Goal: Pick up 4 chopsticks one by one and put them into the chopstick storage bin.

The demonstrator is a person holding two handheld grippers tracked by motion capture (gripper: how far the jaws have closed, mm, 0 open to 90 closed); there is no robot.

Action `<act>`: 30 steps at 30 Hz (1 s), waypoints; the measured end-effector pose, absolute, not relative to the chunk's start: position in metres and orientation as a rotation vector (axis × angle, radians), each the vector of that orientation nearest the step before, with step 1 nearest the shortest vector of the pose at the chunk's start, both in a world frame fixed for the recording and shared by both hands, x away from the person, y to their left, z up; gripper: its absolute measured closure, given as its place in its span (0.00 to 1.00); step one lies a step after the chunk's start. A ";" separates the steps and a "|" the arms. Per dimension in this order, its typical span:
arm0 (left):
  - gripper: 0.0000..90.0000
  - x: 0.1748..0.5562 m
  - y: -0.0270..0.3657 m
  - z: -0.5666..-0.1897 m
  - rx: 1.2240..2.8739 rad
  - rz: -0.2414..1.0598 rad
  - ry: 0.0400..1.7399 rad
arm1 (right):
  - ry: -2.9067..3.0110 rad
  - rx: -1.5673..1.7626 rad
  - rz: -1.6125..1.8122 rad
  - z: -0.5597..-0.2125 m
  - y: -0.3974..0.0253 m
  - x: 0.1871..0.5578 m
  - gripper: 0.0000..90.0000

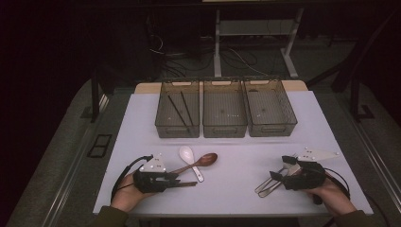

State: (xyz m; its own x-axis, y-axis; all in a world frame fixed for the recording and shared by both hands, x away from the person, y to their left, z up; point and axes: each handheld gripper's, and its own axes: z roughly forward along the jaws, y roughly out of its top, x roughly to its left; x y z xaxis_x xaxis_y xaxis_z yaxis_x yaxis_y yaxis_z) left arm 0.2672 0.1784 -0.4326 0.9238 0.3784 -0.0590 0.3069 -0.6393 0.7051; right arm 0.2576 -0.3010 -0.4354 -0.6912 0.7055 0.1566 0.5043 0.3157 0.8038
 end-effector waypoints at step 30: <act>0.89 0.275 0.177 -0.446 2.347 0.121 0.409 | 2.363 1.109 1.317 -0.436 -0.301 0.258 0.19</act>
State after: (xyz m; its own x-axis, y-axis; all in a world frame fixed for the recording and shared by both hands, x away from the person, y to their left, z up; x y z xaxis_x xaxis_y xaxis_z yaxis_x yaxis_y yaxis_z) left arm 0.2748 0.1772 -0.4456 0.9448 0.3262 -0.0310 0.2564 -0.6769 0.6900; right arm 0.2578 -0.3009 -0.4359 -0.6918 0.7035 0.1629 0.5086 0.3146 0.8015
